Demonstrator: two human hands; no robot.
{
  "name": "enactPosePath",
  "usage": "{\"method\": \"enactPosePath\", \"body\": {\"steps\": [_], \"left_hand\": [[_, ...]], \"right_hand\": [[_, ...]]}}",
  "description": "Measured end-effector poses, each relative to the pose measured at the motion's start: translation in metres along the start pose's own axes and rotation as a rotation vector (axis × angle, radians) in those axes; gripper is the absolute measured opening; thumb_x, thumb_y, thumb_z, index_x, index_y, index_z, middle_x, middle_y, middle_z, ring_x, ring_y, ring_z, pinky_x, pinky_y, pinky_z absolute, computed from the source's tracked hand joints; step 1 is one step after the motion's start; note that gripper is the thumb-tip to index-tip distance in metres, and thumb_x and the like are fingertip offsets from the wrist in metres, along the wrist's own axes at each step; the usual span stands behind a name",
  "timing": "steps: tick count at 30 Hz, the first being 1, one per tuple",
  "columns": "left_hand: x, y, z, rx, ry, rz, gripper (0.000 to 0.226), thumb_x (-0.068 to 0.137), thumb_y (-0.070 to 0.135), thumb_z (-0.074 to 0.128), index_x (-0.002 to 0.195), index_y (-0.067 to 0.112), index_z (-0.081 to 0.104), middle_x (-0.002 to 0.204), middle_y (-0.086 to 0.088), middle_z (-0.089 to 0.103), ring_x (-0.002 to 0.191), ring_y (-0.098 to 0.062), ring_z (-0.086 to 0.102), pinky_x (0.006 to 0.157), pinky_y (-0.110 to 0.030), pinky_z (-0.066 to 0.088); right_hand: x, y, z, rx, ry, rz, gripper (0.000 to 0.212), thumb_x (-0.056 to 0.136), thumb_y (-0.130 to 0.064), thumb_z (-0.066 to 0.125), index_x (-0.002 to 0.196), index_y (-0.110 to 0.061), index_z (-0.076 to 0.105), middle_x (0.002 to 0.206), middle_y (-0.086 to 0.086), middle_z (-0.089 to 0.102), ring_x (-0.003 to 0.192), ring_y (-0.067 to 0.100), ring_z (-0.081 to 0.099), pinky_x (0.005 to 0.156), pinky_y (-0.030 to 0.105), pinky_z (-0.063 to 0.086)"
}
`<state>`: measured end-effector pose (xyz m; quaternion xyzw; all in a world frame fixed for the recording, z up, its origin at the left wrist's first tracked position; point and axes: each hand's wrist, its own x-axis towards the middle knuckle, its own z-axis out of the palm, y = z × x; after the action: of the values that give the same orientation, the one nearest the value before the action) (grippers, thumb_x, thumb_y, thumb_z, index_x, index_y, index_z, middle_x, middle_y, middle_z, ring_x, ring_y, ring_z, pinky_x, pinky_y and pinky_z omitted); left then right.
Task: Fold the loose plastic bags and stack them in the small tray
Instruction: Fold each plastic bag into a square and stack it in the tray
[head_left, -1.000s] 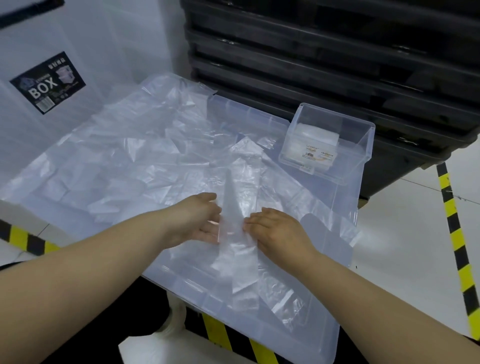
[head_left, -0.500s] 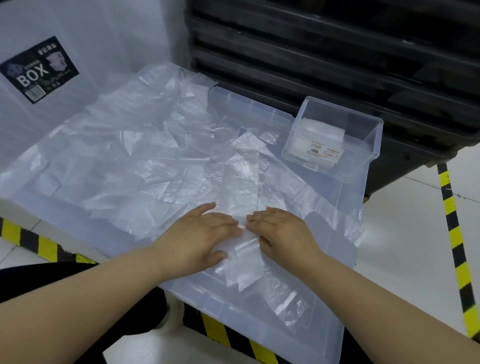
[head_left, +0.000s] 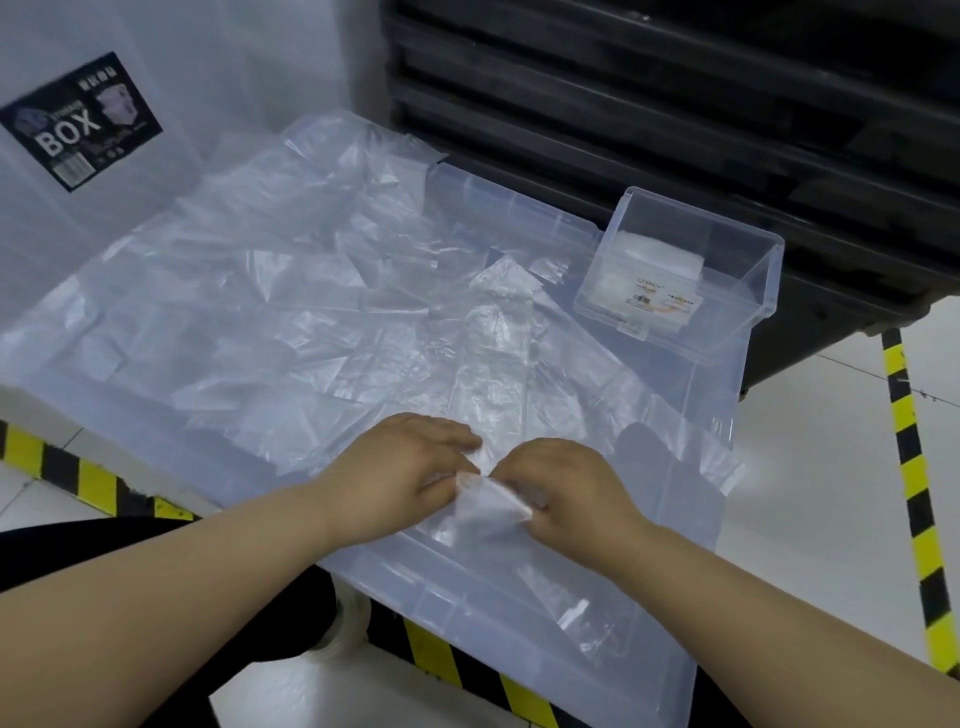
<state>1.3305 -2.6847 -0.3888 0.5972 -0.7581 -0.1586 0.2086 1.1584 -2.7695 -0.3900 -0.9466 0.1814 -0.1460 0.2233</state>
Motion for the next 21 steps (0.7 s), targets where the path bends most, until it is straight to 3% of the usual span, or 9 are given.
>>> {"method": "enactPosePath", "body": {"steps": [3, 5, 7, 9, 12, 14, 16, 18, 21], "left_hand": [[0.004, 0.000, -0.004, -0.338, 0.044, -0.148, 0.041, 0.075, 0.037, 0.047, 0.082, 0.009, 0.075, 0.090, 0.001, 0.072, 0.092, -0.003, 0.058, 0.078, -0.008, 0.042], [0.008, 0.004, -0.007, -0.481, 0.058, -0.303, 0.040, 0.073, 0.044, 0.054, 0.085, 0.012, 0.075, 0.081, 0.011, 0.068, 0.081, 0.008, 0.060, 0.071, -0.006, 0.041], [0.011, 0.003, -0.006, -0.497, 0.066, -0.471, 0.022, 0.078, 0.032, 0.068, 0.085, 0.012, 0.073, 0.075, 0.017, 0.061, 0.072, 0.009, 0.058, 0.069, -0.005, 0.038], [0.013, 0.002, -0.004, -0.479, 0.087, -0.595, 0.007, 0.083, 0.018, 0.067, 0.087, 0.014, 0.070, 0.073, 0.019, 0.058, 0.070, 0.008, 0.054, 0.066, 0.000, 0.037], [0.013, 0.005, -0.005, -0.474, 0.145, -0.661, 0.013, 0.084, 0.013, 0.065, 0.090, 0.021, 0.057, 0.067, 0.013, 0.060, 0.068, 0.002, 0.055, 0.064, -0.002, 0.037], [0.010, 0.006, -0.006, -0.193, 0.244, -0.518, 0.016, 0.083, 0.018, 0.064, 0.091, 0.019, 0.051, 0.068, 0.008, 0.061, 0.070, -0.009, 0.057, 0.075, -0.017, 0.040], [0.006, 0.005, -0.003, 0.139, 0.331, -0.249, 0.020, 0.078, 0.029, 0.055, 0.093, 0.017, 0.049, 0.074, 0.002, 0.064, 0.078, -0.013, 0.052, 0.083, -0.029, 0.036], [0.002, 0.005, 0.004, 0.264, 0.266, -0.053, 0.027, 0.078, 0.033, 0.047, 0.101, 0.017, 0.048, 0.087, -0.004, 0.066, 0.089, -0.016, 0.047, 0.089, -0.031, 0.032], [-0.005, 0.008, 0.014, 0.382, 0.030, -0.010, 0.046, 0.085, 0.044, 0.036, 0.116, 0.013, 0.050, 0.108, -0.006, 0.068, 0.105, -0.020, 0.058, 0.099, -0.033, 0.028]], "right_hand": [[0.009, -0.005, -0.012, 0.299, -0.103, 0.368, 0.009, 0.077, -0.005, 0.061, 0.074, -0.006, 0.069, 0.066, -0.001, 0.061, 0.065, 0.007, 0.051, 0.060, 0.015, 0.037], [0.018, -0.003, -0.016, 0.473, -0.105, 0.549, 0.024, 0.085, -0.005, 0.057, 0.062, -0.006, 0.062, 0.056, -0.003, 0.053, 0.055, 0.005, 0.045, 0.057, 0.019, 0.035], [0.029, -0.002, -0.018, 0.536, -0.084, 0.680, 0.035, 0.088, -0.011, 0.055, 0.054, -0.016, 0.054, 0.050, -0.008, 0.048, 0.048, 0.003, 0.042, 0.055, 0.017, 0.036], [0.040, -0.001, -0.020, 0.597, -0.089, 0.775, 0.034, 0.090, -0.015, 0.055, 0.057, -0.019, 0.053, 0.054, -0.006, 0.050, 0.051, 0.007, 0.046, 0.057, 0.021, 0.040], [0.051, 0.000, -0.022, 0.608, -0.121, 0.864, 0.031, 0.091, -0.018, 0.055, 0.060, -0.016, 0.054, 0.056, -0.002, 0.049, 0.050, 0.009, 0.047, 0.045, 0.018, 0.041], [0.055, 0.002, -0.022, 0.587, -0.134, 0.894, 0.032, 0.090, -0.019, 0.056, 0.059, -0.015, 0.052, 0.053, -0.001, 0.049, 0.047, 0.012, 0.048, 0.040, 0.019, 0.041], [0.059, 0.002, -0.022, 0.568, -0.144, 0.917, 0.035, 0.090, -0.019, 0.057, 0.056, -0.014, 0.049, 0.043, -0.004, 0.049, 0.044, 0.014, 0.049, 0.039, 0.021, 0.041], [0.061, 0.000, -0.024, 0.562, -0.153, 0.931, 0.039, 0.090, -0.019, 0.056, 0.054, -0.015, 0.045, 0.036, -0.007, 0.046, 0.041, 0.013, 0.048, 0.038, 0.021, 0.041], [0.064, -0.001, -0.026, 0.550, -0.172, 0.952, 0.039, 0.092, -0.022, 0.055, 0.055, -0.014, 0.043, 0.045, -0.003, 0.048, 0.045, 0.014, 0.049, 0.039, 0.022, 0.041]]}}
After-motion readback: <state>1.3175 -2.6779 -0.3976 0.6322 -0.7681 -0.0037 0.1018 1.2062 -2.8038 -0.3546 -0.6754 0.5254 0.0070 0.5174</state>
